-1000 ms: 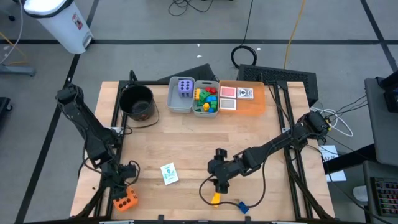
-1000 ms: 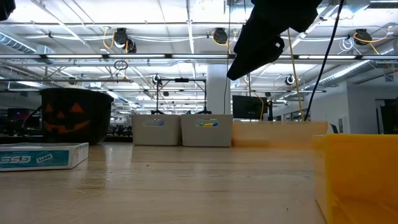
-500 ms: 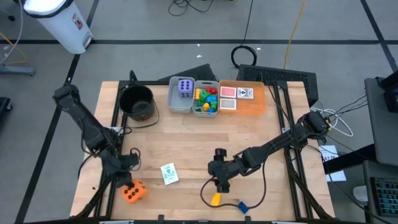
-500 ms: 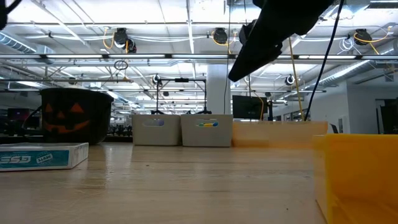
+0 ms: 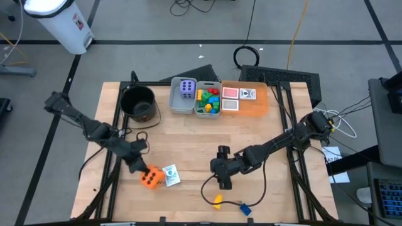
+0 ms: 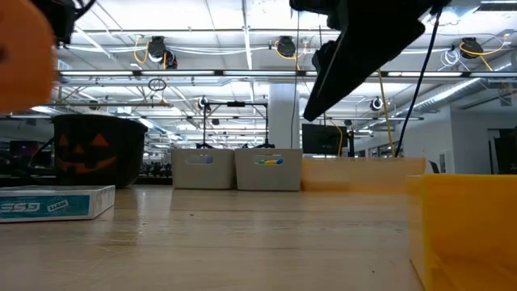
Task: Pick & Place Toys
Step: Put the orange dice into the left gray bin
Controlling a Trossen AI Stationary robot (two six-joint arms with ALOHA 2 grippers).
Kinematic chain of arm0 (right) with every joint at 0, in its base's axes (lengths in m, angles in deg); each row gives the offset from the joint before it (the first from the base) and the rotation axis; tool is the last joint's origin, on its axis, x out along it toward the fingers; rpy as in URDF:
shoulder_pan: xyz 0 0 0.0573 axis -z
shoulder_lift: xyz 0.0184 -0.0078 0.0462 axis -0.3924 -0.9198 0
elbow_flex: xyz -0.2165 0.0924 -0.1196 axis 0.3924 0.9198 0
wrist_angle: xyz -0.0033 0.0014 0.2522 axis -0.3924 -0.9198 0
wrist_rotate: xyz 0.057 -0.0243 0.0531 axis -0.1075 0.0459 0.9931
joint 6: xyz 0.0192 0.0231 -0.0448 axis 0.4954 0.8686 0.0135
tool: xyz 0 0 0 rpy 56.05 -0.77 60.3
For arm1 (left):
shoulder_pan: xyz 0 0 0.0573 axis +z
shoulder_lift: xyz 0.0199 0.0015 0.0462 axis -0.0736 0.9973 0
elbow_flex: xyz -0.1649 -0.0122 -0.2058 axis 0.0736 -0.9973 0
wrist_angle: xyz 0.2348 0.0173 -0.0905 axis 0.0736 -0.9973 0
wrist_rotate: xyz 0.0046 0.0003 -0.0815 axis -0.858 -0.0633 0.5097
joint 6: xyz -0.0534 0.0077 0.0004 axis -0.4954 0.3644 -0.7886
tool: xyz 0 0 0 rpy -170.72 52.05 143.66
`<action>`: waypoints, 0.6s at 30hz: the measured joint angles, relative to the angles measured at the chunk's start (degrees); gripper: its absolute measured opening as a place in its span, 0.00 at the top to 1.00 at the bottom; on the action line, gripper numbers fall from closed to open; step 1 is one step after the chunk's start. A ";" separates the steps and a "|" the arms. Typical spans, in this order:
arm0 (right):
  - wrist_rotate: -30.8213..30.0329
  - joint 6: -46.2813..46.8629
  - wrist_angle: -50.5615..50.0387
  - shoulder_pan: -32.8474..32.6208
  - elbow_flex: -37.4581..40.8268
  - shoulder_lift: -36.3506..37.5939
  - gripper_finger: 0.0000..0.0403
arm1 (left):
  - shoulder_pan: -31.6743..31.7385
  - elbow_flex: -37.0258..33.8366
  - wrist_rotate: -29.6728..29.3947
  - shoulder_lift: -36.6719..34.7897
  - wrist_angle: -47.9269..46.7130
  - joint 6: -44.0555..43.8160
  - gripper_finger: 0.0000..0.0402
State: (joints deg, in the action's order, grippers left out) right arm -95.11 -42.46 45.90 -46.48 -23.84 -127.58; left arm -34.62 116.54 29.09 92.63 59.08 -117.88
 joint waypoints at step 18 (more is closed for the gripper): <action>-6.60 7.93 16.83 8.55 20.29 20.33 0.32 | 34.62 12.23 1.51 -0.24 -2.28 21.05 0.73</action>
State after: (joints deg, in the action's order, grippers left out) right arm -101.71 -34.53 62.73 -37.93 -3.56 -107.26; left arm -0.01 128.77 30.60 92.39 56.80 -96.83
